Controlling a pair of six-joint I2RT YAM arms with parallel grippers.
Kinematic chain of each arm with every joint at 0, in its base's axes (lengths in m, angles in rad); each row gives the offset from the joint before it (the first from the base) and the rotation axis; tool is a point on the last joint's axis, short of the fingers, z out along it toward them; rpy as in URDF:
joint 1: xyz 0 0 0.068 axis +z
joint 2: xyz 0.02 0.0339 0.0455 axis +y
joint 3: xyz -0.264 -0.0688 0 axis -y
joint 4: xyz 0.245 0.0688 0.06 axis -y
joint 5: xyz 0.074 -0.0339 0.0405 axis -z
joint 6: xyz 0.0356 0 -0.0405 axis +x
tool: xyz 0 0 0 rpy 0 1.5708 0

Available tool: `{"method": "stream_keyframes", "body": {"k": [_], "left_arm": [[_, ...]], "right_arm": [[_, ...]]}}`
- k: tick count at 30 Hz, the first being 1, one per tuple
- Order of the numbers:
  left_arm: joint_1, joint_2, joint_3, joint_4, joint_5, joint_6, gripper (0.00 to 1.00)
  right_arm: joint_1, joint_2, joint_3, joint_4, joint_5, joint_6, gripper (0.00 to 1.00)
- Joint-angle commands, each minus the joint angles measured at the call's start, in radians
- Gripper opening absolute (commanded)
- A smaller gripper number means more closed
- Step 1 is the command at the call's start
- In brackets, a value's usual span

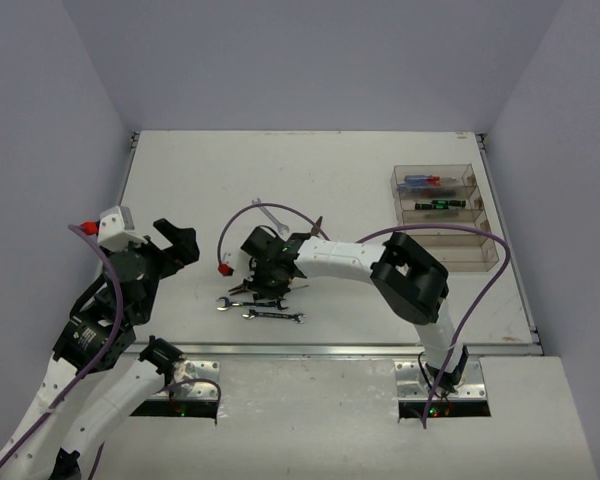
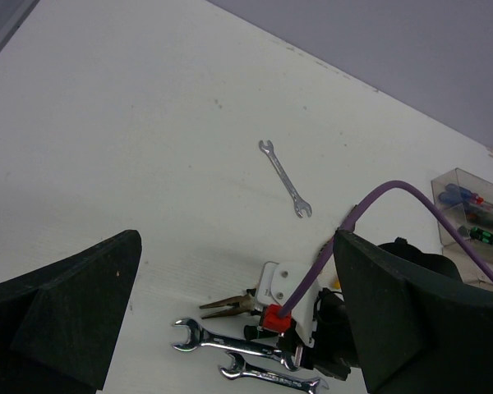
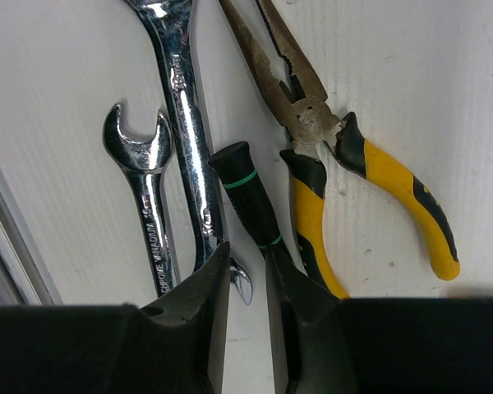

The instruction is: Sort the tools into containers

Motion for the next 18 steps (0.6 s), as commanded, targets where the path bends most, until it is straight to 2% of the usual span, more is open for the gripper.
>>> {"method": "stream_keyframes", "body": {"k": [1, 15, 18], "left_arm": [[0.013, 0.010, 0.001, 0.036, 0.009, 0.008, 1.00], [0.013, 0.013, 0.001, 0.038, 0.017, 0.013, 1.00], [0.013, 0.010, 0.000, 0.038, 0.015, 0.013, 1.00]], "right_arm": [[0.004, 0.033, 0.045, 0.017, 0.035, -0.040, 0.23], [-0.008, 0.128, 0.098, 0.017, 0.040, -0.068, 0.19], [-0.010, 0.128, 0.094, 0.021, 0.042, -0.075, 0.13]]}}
